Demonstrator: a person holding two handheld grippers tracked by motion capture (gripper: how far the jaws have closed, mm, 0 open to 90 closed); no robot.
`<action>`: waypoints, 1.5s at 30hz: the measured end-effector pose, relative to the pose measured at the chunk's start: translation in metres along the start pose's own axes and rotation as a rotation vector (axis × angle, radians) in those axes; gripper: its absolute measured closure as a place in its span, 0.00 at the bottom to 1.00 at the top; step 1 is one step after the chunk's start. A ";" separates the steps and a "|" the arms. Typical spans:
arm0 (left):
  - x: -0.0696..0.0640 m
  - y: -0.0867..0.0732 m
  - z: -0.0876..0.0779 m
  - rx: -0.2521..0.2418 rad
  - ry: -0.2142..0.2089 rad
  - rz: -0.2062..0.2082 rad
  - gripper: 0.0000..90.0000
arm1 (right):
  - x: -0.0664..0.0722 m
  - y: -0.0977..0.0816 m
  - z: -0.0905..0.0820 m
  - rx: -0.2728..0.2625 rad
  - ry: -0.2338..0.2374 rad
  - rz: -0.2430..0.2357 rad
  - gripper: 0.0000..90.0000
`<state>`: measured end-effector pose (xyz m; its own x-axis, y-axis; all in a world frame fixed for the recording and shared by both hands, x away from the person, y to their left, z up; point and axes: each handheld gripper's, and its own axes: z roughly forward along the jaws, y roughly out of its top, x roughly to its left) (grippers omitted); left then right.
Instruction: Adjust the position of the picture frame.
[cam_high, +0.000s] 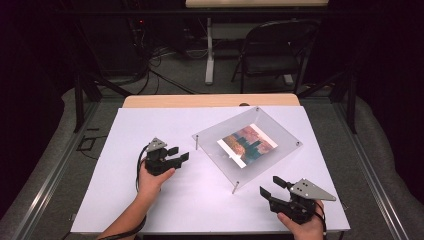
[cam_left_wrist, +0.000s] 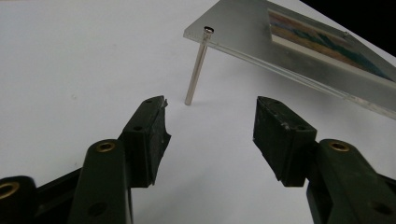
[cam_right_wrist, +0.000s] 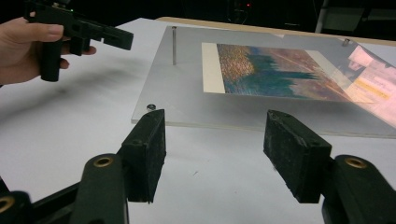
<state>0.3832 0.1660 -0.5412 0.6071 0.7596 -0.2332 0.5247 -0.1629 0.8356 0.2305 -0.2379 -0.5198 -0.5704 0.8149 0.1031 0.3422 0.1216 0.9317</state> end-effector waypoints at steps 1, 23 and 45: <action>0.000 0.001 0.004 0.000 0.000 0.007 0.50 | 0.000 0.000 0.000 0.001 -0.001 0.003 0.43; 0.009 0.014 0.056 0.059 0.040 0.061 0.56 | -0.005 -0.001 -0.001 -0.007 0.012 0.048 0.43; 0.004 0.019 0.077 0.084 0.091 0.067 0.79 | -0.007 -0.002 -0.001 -0.011 0.025 0.071 0.43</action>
<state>0.4413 0.1173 -0.5646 0.5878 0.7988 -0.1284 0.5353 -0.2650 0.8020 0.2324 -0.2443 -0.5220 -0.5637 0.8066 0.1779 0.3748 0.0579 0.9253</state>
